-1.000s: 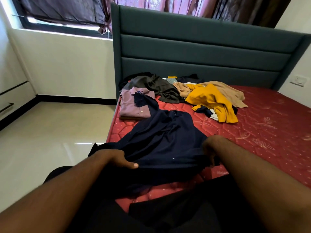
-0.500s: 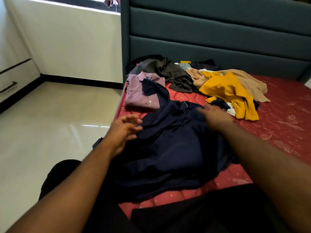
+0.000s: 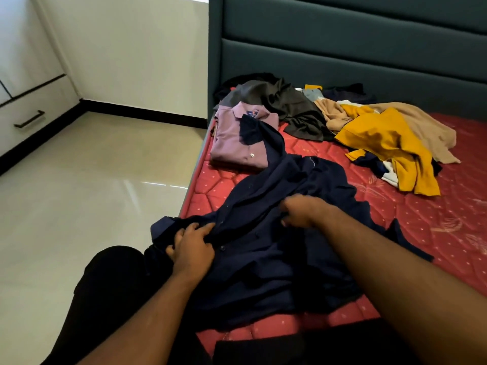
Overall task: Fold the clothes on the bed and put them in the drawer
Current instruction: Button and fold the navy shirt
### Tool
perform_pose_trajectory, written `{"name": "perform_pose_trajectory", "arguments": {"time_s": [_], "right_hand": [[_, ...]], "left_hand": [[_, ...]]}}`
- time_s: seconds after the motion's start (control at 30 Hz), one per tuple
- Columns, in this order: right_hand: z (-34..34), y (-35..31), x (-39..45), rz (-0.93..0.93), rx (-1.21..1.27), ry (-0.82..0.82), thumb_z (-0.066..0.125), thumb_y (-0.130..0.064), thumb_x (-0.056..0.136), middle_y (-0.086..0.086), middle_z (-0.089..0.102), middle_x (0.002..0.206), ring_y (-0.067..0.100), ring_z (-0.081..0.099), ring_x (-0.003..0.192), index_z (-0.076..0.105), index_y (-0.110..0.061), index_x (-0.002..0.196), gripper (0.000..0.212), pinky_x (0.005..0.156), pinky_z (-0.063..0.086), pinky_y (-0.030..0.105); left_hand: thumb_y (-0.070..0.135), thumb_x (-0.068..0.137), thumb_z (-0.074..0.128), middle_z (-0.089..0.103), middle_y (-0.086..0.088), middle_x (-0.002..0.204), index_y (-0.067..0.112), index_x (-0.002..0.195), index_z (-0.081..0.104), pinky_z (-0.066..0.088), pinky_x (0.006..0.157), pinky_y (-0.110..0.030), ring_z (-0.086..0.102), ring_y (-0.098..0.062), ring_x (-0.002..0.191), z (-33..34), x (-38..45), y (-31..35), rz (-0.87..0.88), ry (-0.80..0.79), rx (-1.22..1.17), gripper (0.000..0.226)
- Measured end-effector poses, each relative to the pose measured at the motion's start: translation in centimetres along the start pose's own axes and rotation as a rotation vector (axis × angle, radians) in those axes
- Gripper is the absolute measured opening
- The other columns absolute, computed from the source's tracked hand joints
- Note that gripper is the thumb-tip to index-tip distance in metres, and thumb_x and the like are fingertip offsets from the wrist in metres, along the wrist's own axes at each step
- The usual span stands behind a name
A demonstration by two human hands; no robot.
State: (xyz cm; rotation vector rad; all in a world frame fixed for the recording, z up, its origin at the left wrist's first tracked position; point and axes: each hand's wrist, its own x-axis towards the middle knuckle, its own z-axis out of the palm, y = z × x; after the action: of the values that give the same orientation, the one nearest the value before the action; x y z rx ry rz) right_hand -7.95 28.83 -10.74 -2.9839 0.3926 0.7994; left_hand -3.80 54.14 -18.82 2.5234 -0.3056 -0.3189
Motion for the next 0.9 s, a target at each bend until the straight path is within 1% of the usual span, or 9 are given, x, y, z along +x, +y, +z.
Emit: {"name": "perform_pose_trajectory", "arguments": {"time_s": [0.1,0.17,0.3,0.43,0.57,0.7,0.77,0.83,0.9], "right_hand": [[-2.4,-3.8,3.2,-0.264,0.067,0.294,0.052,-0.009,0.086,0.003,0.054,0.137,0.029,0.050,0.125,0.054,-0.027,0.133,0.050,0.102,0.042,0.042],[-3.1,-6.6,4.7,-0.449,-0.169,0.255,0.048,-0.006,0.089,-0.003,0.047,0.144,0.024,0.039,0.135,0.048,-0.034,0.139,0.057,0.111,0.031,0.045],[-2.8,-9.5,6.8,-0.414,-0.295,0.023,0.046,-0.015,0.095,-0.004,0.051,0.137,0.020,0.038,0.134,0.052,-0.036,0.133,0.043,0.114,0.006,0.050],[-4.1,-8.8,6.7,-0.427,-0.294,0.173,0.056,-0.018,0.090,-0.011,0.060,0.118,0.017,0.053,0.116,0.055,-0.039,0.119,0.036,0.103,0.018,0.046],[-3.3,-6.9,5.5,-0.645,-0.297,0.626,0.063,-0.012,0.081,-0.010,0.067,0.102,0.017,0.061,0.097,0.065,-0.030,0.105,0.030,0.094,0.031,0.039],[-1.4,-4.4,4.8,-0.669,-0.270,0.850,0.047,-0.022,0.080,-0.003,0.064,0.078,0.025,0.061,0.075,0.068,-0.020,0.080,0.020,0.072,0.044,0.034],[-0.8,-4.4,4.0,-0.658,-0.217,0.933,0.047,-0.020,0.079,-0.001,0.062,0.077,0.025,0.061,0.075,0.068,-0.019,0.081,0.021,0.077,0.045,0.036],[0.3,-5.9,3.0,-0.732,-0.128,0.860,0.048,-0.016,0.078,0.002,0.062,0.083,0.026,0.061,0.080,0.067,-0.019,0.095,0.025,0.082,0.045,0.038],[1.4,-6.7,1.7,-0.671,-0.058,0.556,0.050,-0.015,0.081,0.003,0.062,0.103,0.028,0.062,0.092,0.056,-0.023,0.117,0.038,0.081,0.047,0.040]], "left_hand": [[-0.005,0.079,0.053,0.048,0.008,0.144,0.043,0.124,0.063,0.021,0.106,-0.046,0.030,-0.020,0.140,0.4,-0.8,-0.1,0.031,0.154,-0.071,0.066],[-0.010,0.073,0.055,0.058,0.010,0.132,0.041,0.113,0.070,0.016,0.104,-0.045,0.037,-0.020,0.135,0.7,-0.9,-0.2,0.099,0.249,-0.083,0.067],[-0.015,0.069,0.054,0.065,0.016,0.102,0.036,0.109,0.071,0.020,0.100,-0.042,0.054,-0.017,0.112,0.5,-0.1,-1.4,0.098,0.317,-0.184,0.067],[-0.012,0.067,0.055,0.060,0.002,0.105,0.024,0.115,0.059,0.029,0.096,-0.048,0.053,-0.026,0.106,0.4,1.0,-2.5,0.012,0.265,-0.096,0.061],[-0.011,0.066,0.059,0.056,-0.005,0.102,0.018,0.103,0.054,0.032,0.087,-0.046,0.051,-0.032,0.105,0.9,1.3,-2.2,-0.087,0.231,-0.066,0.047],[-0.012,0.065,0.058,0.057,-0.006,0.106,0.017,0.110,0.053,0.031,0.089,-0.047,0.050,-0.033,0.107,1.0,1.2,-1.6,-0.077,0.265,-0.078,0.054],[-0.005,0.070,0.057,0.058,-0.004,0.113,0.024,0.120,0.055,0.031,0.089,-0.046,0.048,-0.032,0.112,0.6,1.2,-0.9,-0.031,0.219,-0.037,0.058],[0.004,0.078,0.056,0.056,0.002,0.125,0.034,0.131,0.053,0.031,0.094,-0.046,0.044,-0.029,0.119,0.1,1.1,-0.9,-0.057,0.161,-0.013,0.061],[0.006,0.083,0.053,0.052,0.004,0.133,0.040,0.140,0.045,0.028,0.100,-0.047,0.039,-0.027,0.125,0.1,1.3,-0.9,-0.067,0.120,-0.022,0.066]]}}
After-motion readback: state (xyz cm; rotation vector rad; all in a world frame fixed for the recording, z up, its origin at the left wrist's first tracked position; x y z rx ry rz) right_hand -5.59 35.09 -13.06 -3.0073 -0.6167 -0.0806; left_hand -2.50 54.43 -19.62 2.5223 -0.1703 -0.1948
